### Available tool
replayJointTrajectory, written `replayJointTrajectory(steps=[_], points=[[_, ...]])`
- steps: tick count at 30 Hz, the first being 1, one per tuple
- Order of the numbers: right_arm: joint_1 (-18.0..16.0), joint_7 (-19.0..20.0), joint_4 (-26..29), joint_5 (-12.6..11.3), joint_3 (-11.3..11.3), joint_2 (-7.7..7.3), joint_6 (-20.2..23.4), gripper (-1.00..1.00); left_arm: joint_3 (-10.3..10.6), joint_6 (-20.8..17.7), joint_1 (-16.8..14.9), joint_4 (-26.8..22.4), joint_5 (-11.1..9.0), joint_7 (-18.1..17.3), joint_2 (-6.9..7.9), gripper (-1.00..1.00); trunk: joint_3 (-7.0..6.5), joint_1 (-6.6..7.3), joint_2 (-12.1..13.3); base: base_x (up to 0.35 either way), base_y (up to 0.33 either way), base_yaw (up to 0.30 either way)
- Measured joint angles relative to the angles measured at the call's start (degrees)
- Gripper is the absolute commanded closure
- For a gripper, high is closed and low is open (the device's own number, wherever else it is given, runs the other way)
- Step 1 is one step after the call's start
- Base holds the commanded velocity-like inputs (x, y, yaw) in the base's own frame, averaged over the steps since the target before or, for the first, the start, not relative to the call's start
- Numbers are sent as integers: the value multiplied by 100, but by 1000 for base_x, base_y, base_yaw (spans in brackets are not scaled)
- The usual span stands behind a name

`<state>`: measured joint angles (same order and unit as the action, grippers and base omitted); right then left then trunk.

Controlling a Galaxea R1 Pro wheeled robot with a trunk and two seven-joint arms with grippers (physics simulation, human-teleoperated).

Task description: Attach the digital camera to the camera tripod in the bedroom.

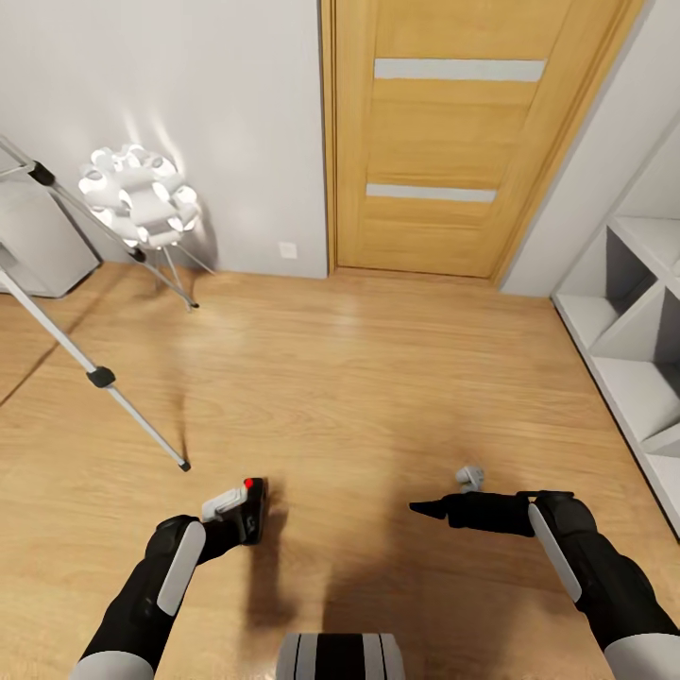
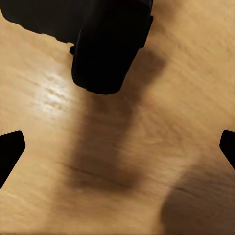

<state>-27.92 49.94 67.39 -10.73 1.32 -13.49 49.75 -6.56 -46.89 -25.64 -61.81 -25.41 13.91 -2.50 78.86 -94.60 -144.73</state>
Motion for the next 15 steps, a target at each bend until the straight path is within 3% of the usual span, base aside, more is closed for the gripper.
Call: replayJointTrajectory(steps=[15], points=[[0, -8, -1, 1, 0, 0, 0, -100, 9, 0, -1, 0, 1, 3, 0, -100, 333, -39, -20, 0, 0, 0]])
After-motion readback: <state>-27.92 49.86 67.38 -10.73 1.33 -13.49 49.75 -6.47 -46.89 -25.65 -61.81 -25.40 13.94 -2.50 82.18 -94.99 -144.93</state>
